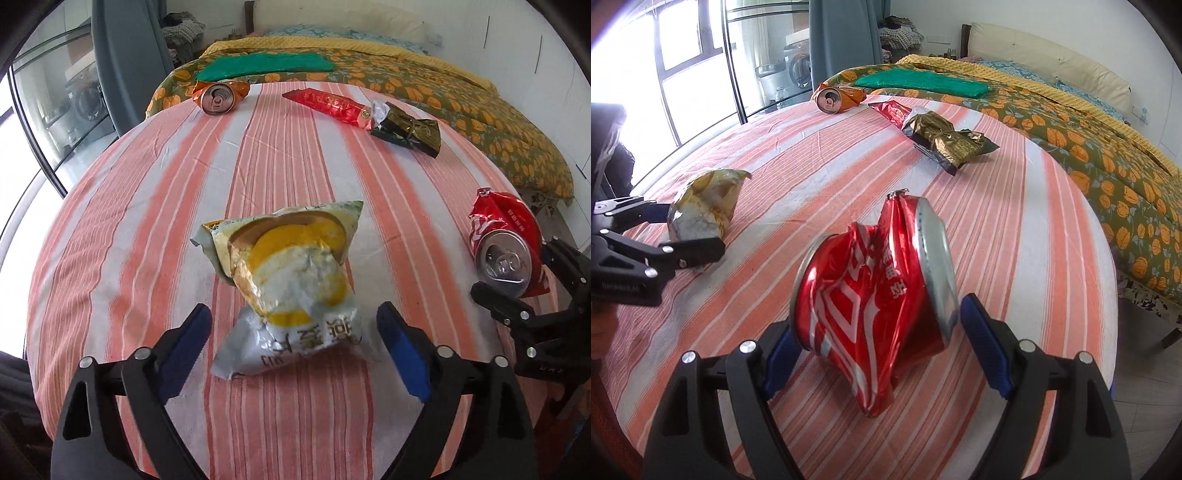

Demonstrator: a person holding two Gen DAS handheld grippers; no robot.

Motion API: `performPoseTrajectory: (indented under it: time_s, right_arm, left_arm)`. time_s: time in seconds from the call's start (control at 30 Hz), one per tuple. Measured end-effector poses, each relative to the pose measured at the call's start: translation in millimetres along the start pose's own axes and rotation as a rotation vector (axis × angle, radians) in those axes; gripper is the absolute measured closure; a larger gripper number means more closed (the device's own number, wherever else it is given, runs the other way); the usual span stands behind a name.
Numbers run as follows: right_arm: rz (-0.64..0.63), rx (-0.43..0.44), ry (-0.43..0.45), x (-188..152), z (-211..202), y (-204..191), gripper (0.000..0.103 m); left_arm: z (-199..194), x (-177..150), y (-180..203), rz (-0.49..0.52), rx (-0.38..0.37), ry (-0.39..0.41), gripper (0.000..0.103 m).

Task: Collect trash
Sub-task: 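Grasp the yellow-and-white chip bag with the left tool while the right tool holds the can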

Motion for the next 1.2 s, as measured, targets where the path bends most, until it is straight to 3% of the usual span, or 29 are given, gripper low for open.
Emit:
performPoseTrajectory:
  time_s: [0.07, 0.4, 0.5, 0.77, 0.97, 1.03, 1.07, 1.1, 1.2]
  right_arm:
    - [0.002, 0.002, 0.0, 0.0, -0.2, 0.8, 0.024]
    - [0.014, 0.007, 0.001, 0.2, -0.1, 1.9, 0.022]
    - [0.01, 0.041, -0.004, 0.6, 0.6, 1.1, 0.014]
    - [0.018, 0.08, -0.024, -3.7, -9.3, 7.4, 0.014]
    - [0.039, 0.112, -0.043, 6.1, -25.7, 11.9, 0.014]
    - [0.039, 0.115, -0.056, 13.2, -23.9, 10.6, 0.015]
    - [0.031, 0.11, -0.071, 14.9, -22.0, 9.6, 0.022]
    - [0.016, 0.098, -0.096, 16.5, -18.5, 8.0, 0.038]
    - [-0.002, 0.095, -0.127, 16.9, -17.1, 5.8, 0.04]
  left_arm:
    - [6.9, 0.1, -1.7, -0.012, 0.011, 0.006, 0.005]
    - [9.3, 1.3, -3.6, -0.02, 0.009, 0.014, 0.005]
    - [9.4, 1.5, -3.9, -0.021, 0.008, 0.014, 0.005]
    - [6.7, 1.6, -4.6, -0.024, 0.011, 0.014, 0.004]
    - [-8.8, 12.1, -13.9, -0.069, -0.023, 0.088, 0.006]
    - [-5.8, 14.6, -15.2, -0.082, -0.034, 0.08, 0.013]
    - [-3.7, 15.1, -14.9, -0.083, -0.038, 0.073, 0.02]
    - [-2.4, 15.3, -14.2, -0.081, -0.04, 0.067, 0.024]
    - [-2.5, 14.3, -10.5, -0.068, -0.047, 0.07, 0.049]
Point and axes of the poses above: each gripper's, at about its wrist camera, not at the fingertips, and z roughly the way its jaws point, y to its right, x to its top, the point moved 2 cm from there along z, roughly the way its jaws point, and after that the axes turned 3 degrees about -z, right-handed, at the moved point
